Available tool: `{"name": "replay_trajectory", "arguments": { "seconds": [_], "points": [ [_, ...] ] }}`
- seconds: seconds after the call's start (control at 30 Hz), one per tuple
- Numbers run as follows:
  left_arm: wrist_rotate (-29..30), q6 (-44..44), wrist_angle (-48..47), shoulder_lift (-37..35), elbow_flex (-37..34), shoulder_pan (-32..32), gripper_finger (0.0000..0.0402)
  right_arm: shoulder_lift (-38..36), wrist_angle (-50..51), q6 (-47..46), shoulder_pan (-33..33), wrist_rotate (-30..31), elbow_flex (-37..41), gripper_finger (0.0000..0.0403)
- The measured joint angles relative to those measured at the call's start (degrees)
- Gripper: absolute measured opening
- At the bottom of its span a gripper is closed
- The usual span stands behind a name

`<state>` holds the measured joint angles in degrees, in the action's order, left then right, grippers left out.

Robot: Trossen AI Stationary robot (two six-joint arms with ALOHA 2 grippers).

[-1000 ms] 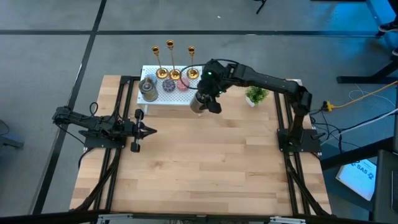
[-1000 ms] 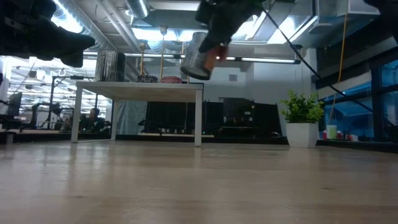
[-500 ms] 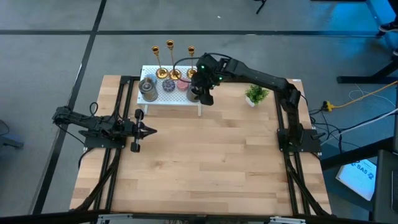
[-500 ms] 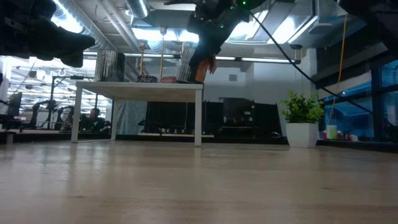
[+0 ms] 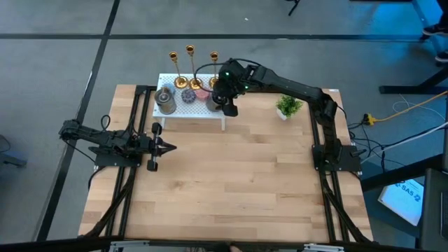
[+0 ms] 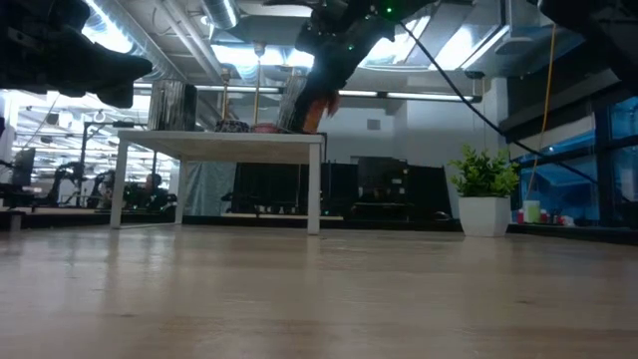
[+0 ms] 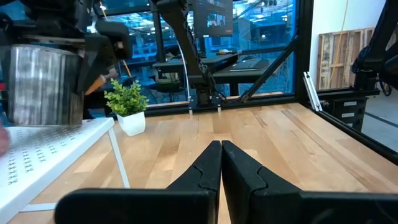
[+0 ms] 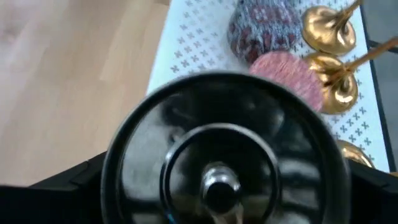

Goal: Pick & Place candle stick holders
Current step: Put the candle tin on the shelf

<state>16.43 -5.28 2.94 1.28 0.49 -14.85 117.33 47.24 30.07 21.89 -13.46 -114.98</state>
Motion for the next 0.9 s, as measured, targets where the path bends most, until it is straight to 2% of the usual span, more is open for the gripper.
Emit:
{"name": "replay_trajectory", "arguments": {
  "seconds": [0.23, 0.5, 0.9],
  "points": [
    [0.0, 0.0, 0.0, 0.0, 0.0, 0.0, 0.0006, 0.9, -1.4, 0.8, 0.2, 0.0, 0.0, 0.0364],
    [0.0, 0.0, 0.0, 0.0, 0.0, 0.0, 0.0006, 0.9, -1.4, -0.6, 0.2, 0.0, 0.0, 0.0387],
    [0.0, 0.0, 0.0, 0.0, 0.0, 0.0, 0.0008, 0.4, -3.1, -2.5, 0.2, -0.1, 0.1, 0.0392]
  ]
}}
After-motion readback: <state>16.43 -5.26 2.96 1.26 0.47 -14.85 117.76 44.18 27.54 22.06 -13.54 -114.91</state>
